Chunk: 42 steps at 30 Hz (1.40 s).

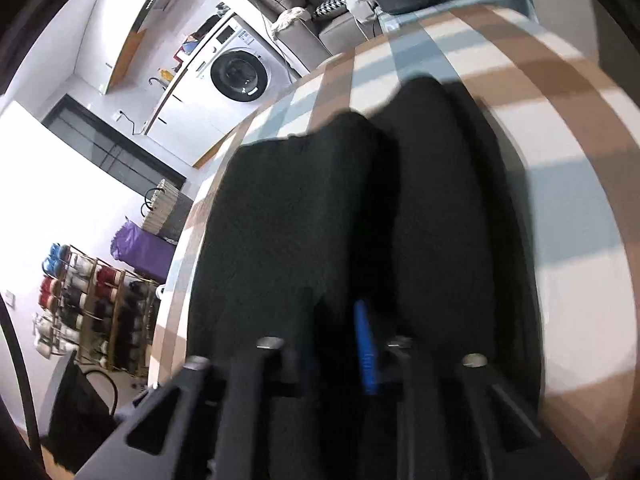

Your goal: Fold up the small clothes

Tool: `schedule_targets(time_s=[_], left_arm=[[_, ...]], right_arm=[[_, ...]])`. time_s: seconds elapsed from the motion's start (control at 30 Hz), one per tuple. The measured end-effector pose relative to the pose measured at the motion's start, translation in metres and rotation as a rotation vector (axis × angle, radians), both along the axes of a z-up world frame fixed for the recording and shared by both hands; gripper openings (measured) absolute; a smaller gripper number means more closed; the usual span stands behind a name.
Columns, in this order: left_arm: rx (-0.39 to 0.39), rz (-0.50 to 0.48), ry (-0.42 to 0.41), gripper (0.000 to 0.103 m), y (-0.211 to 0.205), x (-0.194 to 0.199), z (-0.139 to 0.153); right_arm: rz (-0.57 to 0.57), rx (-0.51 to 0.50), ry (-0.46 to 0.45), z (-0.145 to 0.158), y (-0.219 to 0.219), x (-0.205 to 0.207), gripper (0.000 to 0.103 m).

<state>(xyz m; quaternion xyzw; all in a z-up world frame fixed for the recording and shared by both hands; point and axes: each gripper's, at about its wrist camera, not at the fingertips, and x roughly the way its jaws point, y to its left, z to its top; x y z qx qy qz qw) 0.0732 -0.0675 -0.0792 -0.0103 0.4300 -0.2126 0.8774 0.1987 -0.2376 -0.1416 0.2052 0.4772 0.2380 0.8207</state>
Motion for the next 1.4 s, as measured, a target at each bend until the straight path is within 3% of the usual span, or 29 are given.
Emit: schedule_targets(time_s=[0.07, 0.13, 0.23, 0.33, 0.47, 0.53, 0.63, 0.7, 0.77, 0.83, 0.93, 1.1, 1.2, 1.4], left_arm=[[0.005, -0.009, -0.004, 0.069, -0.001, -0.001, 0.000], [-0.002, -0.012, -0.006, 0.069, 0.000, -0.001, 0.000], [-0.024, -0.013, 0.000, 0.069, 0.004, 0.000, 0.001], [-0.041, -0.009, 0.006, 0.069, 0.010, -0.001, 0.002], [-0.057, -0.003, 0.015, 0.069, 0.017, -0.002, 0.003], [-0.064, 0.000, 0.015, 0.069, 0.020, -0.001, 0.004], [-0.076, 0.007, 0.014, 0.069, 0.023, -0.003, 0.003], [-0.098, 0.018, 0.023, 0.069, 0.027, -0.002, 0.005], [-0.113, 0.040, 0.031, 0.069, 0.033, -0.003, 0.008], [-0.114, 0.064, 0.028, 0.069, 0.041, -0.003, 0.010], [-0.108, 0.094, 0.023, 0.069, 0.053, -0.010, 0.013], [-0.086, 0.111, 0.031, 0.069, 0.063, -0.025, 0.011], [-0.047, 0.109, 0.029, 0.069, 0.064, -0.033, 0.008], [-0.032, 0.138, 0.081, 0.069, 0.073, -0.040, -0.004]], right_arm=[[0.023, 0.006, -0.112, 0.019, 0.003, -0.002, 0.009], [0.029, -0.044, -0.135, 0.023, 0.006, 0.001, 0.009], [0.012, -0.137, -0.015, 0.000, 0.005, 0.017, 0.009], [-0.001, -0.057, 0.045, -0.006, -0.009, 0.011, 0.014], [0.088, 0.048, 0.057, -0.002, -0.017, -0.025, 0.030], [0.134, 0.047, 0.053, -0.003, -0.015, -0.045, 0.031], [0.166, 0.011, -0.011, -0.003, -0.010, -0.071, 0.027], [0.170, -0.034, -0.035, -0.005, -0.007, -0.069, 0.009], [0.168, 0.004, -0.082, 0.003, -0.012, -0.073, 0.006], [0.179, -0.021, -0.143, 0.012, -0.017, -0.075, 0.006], [0.150, -0.071, -0.055, -0.005, -0.024, -0.067, 0.006], [0.208, 0.018, -0.065, 0.002, -0.034, -0.081, 0.017], [0.227, -0.063, -0.110, 0.000, -0.028, -0.094, 0.011], [0.205, -0.042, -0.096, -0.002, -0.038, -0.103, 0.010]])
